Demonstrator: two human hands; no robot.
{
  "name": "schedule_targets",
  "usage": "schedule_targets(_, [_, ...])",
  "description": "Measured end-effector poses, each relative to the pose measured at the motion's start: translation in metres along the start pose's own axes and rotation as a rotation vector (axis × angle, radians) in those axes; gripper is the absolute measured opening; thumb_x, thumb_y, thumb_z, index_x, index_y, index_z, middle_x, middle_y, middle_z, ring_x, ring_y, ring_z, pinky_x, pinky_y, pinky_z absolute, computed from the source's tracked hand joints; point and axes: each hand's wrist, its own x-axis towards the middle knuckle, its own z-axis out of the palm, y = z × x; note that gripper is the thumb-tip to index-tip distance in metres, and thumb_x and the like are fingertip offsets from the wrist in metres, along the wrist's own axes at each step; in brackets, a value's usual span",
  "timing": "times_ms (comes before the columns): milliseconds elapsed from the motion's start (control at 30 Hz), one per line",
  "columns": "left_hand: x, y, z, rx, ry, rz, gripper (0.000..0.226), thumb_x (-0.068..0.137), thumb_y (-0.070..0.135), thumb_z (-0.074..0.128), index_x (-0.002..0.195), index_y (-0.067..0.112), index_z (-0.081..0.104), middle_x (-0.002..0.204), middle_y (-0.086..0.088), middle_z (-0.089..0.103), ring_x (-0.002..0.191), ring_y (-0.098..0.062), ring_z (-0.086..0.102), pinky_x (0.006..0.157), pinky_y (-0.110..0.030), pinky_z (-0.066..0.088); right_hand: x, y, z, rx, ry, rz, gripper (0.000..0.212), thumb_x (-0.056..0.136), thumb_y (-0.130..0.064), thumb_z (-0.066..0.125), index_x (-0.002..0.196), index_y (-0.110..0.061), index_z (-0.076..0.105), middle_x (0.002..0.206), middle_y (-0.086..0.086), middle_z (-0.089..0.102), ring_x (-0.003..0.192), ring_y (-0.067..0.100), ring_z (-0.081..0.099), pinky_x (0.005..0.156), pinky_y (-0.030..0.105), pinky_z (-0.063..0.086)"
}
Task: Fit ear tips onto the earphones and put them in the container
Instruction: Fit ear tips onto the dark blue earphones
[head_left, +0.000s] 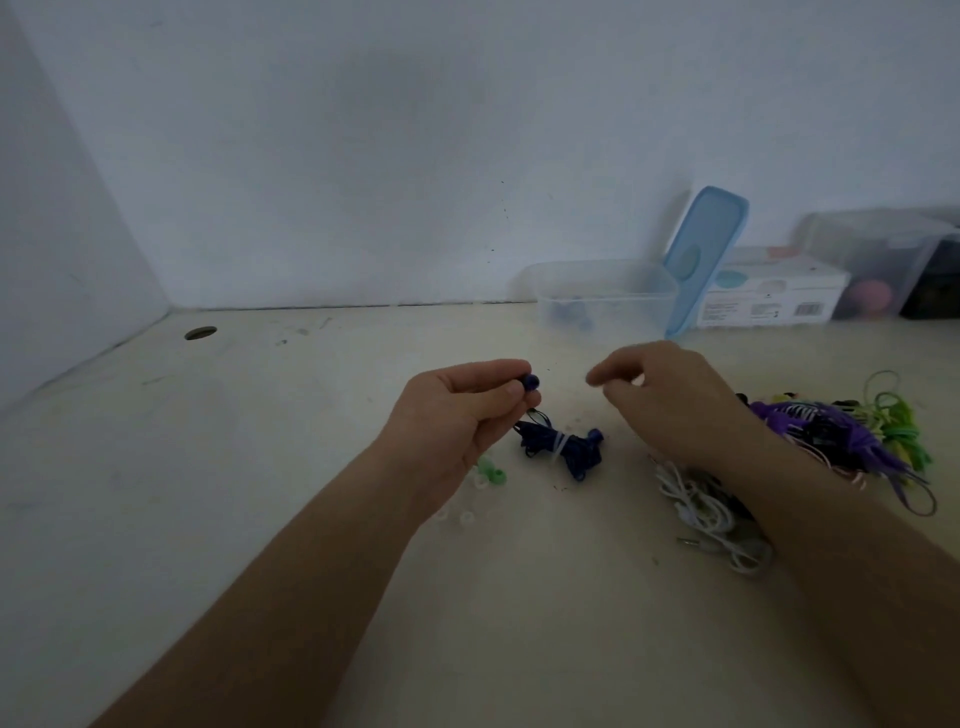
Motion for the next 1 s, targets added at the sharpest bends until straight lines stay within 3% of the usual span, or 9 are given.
schedule_targets(67, [-0.001, 0.001, 0.002, 0.038, 0.02, 0.04, 0.019, 0.087, -0.009, 0.062, 0.101, 0.0, 0.071, 0.098, -0.017, 0.075, 0.09, -0.022, 0.074, 0.072, -0.019, 0.057, -0.002, -0.007, 0.002, 0.204, 0.053, -0.096, 0.023, 0.097, -0.024, 0.056, 0.11, -0.036, 0.071, 0.102, -0.019, 0.068, 0.079, -0.002, 0.062, 0.065, 0.008, 0.044])
schedule_targets(133, [-0.002, 0.002, 0.004, 0.064, 0.052, 0.085, 0.016, 0.085, -0.007, 0.066, 0.097, 0.002, 0.072, 0.095, -0.016, 0.076, 0.087, -0.022, 0.075, 0.07, -0.018, 0.057, -0.007, -0.018, 0.006, 0.409, -0.006, -0.167, 0.021, 0.094, -0.026, 0.061, 0.111, -0.034, 0.07, 0.096, -0.017, 0.071, 0.082, -0.001, 0.066, 0.071, 0.016, 0.053])
schedule_targets(333, [-0.002, 0.009, -0.002, 0.196, 0.047, 0.096, 0.013, 0.083, 0.004, 0.073, 0.095, 0.006, 0.073, 0.09, -0.012, 0.077, 0.086, -0.02, 0.075, 0.069, -0.018, 0.056, -0.008, -0.024, 0.02, 0.613, -0.019, -0.242, 0.013, 0.087, -0.008, 0.072, 0.096, -0.017, 0.074, 0.084, -0.003, 0.076, 0.079, 0.013, 0.073, 0.077, 0.027, 0.059])
schedule_targets(400, [-0.002, 0.015, -0.009, 0.36, 0.018, 0.144, 0.011, 0.084, 0.008, 0.074, 0.095, 0.009, 0.075, 0.088, -0.008, 0.077, 0.083, -0.017, 0.074, 0.068, -0.019, 0.056, -0.007, -0.023, 0.02, 0.669, -0.019, -0.209, 0.012, 0.089, -0.007, 0.07, 0.096, -0.015, 0.074, 0.084, 0.0, 0.077, 0.079, 0.015, 0.074, 0.076, 0.028, 0.059])
schedule_targets(467, [0.002, 0.02, -0.019, 0.741, 0.053, 0.293, 0.007, 0.085, 0.014, 0.075, 0.09, 0.019, 0.076, 0.083, 0.005, 0.076, 0.075, -0.006, 0.071, 0.064, -0.015, 0.054, -0.006, -0.023, 0.019, 0.732, -0.006, -0.165, 0.012, 0.091, -0.006, 0.067, 0.097, -0.012, 0.074, 0.084, 0.004, 0.077, 0.078, 0.017, 0.074, 0.073, 0.026, 0.059])
schedule_targets(533, [0.005, 0.023, -0.027, 1.141, 0.072, 0.392, 0.013, 0.084, 0.019, 0.074, 0.084, 0.031, 0.076, 0.078, 0.018, 0.071, 0.069, 0.006, 0.064, 0.057, -0.007, 0.047, -0.006, -0.021, 0.017, 0.718, 0.017, -0.15, 0.014, 0.092, -0.007, 0.065, 0.098, -0.016, 0.074, 0.083, 0.003, 0.076, 0.077, 0.016, 0.072, 0.069, 0.025, 0.059])
schedule_targets(633, [0.006, 0.021, -0.033, 1.397, -0.037, 0.306, 0.02, 0.085, 0.02, 0.073, 0.081, 0.04, 0.074, 0.078, 0.024, 0.066, 0.065, 0.008, 0.059, 0.058, -0.008, 0.042, -0.006, -0.017, 0.015, 0.679, 0.032, -0.135, 0.015, 0.093, -0.009, 0.065, 0.099, -0.019, 0.075, 0.08, 0.0, 0.075, 0.074, 0.014, 0.07, 0.067, 0.025, 0.059])
schedule_targets(833, [0.006, 0.012, -0.028, 1.535, -0.116, 0.27, 0.019, 0.087, 0.016, 0.07, 0.091, 0.033, 0.077, 0.076, 0.021, 0.057, 0.061, 0.004, 0.052, 0.051, -0.008, 0.036, -0.006, -0.016, 0.017, 0.626, 0.011, -0.113, 0.012, 0.092, -0.012, 0.067, 0.099, -0.017, 0.076, 0.08, -0.002, 0.075, 0.069, 0.016, 0.069, 0.065, 0.028, 0.06])
schedule_targets(1000, [0.01, 0.011, -0.033, 1.53, -0.127, 0.26, 0.02, 0.086, 0.011, 0.07, 0.091, 0.029, 0.078, 0.079, 0.012, 0.064, 0.059, 0.006, 0.055, 0.043, -0.002, 0.036, -0.006, -0.015, 0.017, 0.627, 0.015, -0.108, 0.012, 0.091, -0.011, 0.067, 0.096, -0.019, 0.075, 0.077, -0.002, 0.074, 0.067, 0.014, 0.068, 0.065, 0.03, 0.06])
